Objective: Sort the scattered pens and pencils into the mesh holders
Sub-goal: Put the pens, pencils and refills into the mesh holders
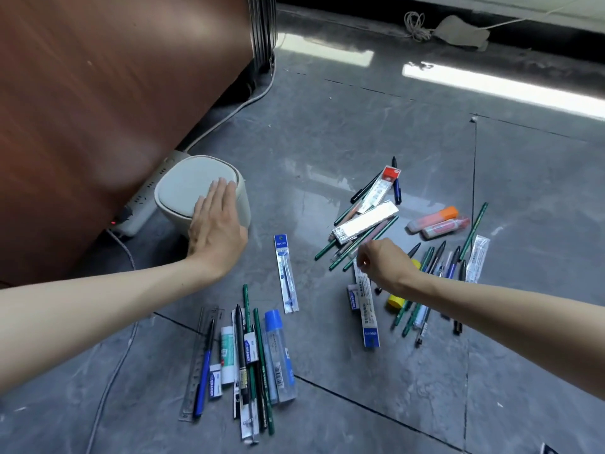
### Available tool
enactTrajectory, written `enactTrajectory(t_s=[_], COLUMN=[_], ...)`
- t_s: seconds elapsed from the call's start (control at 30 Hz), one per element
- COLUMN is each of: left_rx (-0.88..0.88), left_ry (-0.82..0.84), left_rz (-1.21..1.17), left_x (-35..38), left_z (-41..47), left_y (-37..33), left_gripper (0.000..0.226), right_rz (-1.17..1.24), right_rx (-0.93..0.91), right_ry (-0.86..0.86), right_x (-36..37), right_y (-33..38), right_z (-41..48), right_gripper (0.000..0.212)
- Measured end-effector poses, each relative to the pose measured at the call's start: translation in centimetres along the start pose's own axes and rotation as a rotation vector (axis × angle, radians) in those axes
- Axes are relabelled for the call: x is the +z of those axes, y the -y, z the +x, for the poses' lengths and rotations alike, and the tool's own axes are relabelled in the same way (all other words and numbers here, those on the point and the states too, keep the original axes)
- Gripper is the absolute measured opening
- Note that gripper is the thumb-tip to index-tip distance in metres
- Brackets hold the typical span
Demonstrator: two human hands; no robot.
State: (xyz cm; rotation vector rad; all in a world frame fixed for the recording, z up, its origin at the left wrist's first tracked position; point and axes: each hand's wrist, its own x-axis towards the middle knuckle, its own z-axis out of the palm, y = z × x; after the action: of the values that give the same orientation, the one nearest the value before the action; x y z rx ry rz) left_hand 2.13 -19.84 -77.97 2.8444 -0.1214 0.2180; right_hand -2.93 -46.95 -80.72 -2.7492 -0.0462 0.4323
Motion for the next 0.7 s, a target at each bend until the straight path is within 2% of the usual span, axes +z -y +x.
enactTrajectory(t_s=[0.1, 0.3, 0.4, 0.6, 0.7], left_rx=[0.009, -0.051, -0.063, -0.031, -0.027], left_ry=[-0.003, -0.262, -0.290, -0.278, -0.268], left_rz=[-0.065, -0.132, -0.192, -0.276, -0.313], left_x=[-0.8, -2.8, -3.5, -4.1, -4.2], left_z=[-0.3, 0.4, 0.8, 1.0, 0.9], left_y=[0.6, 2.5, 3.8, 4.8, 4.6], left_gripper=[0.073, 0.068, 0.076, 0.079, 0.078], right_rz=[0.175, 0.601, 0.808, 0.830, 0.797], right_rx=[-0.029, -0.096, -0.084, -0.188, -0.203], right_ry=[-0.077, -0.174, -0.191, 0.042, 0.053], right_x=[-1.7, -4.5, -4.6, -3.5, -3.3], right_y=[3.1, 12.6, 17.8, 22.9, 23.0], right_z=[2.2, 6.8, 8.6, 9.3, 8.7], right_gripper=[0.014, 0.009, 0.010, 0.046, 0.065])
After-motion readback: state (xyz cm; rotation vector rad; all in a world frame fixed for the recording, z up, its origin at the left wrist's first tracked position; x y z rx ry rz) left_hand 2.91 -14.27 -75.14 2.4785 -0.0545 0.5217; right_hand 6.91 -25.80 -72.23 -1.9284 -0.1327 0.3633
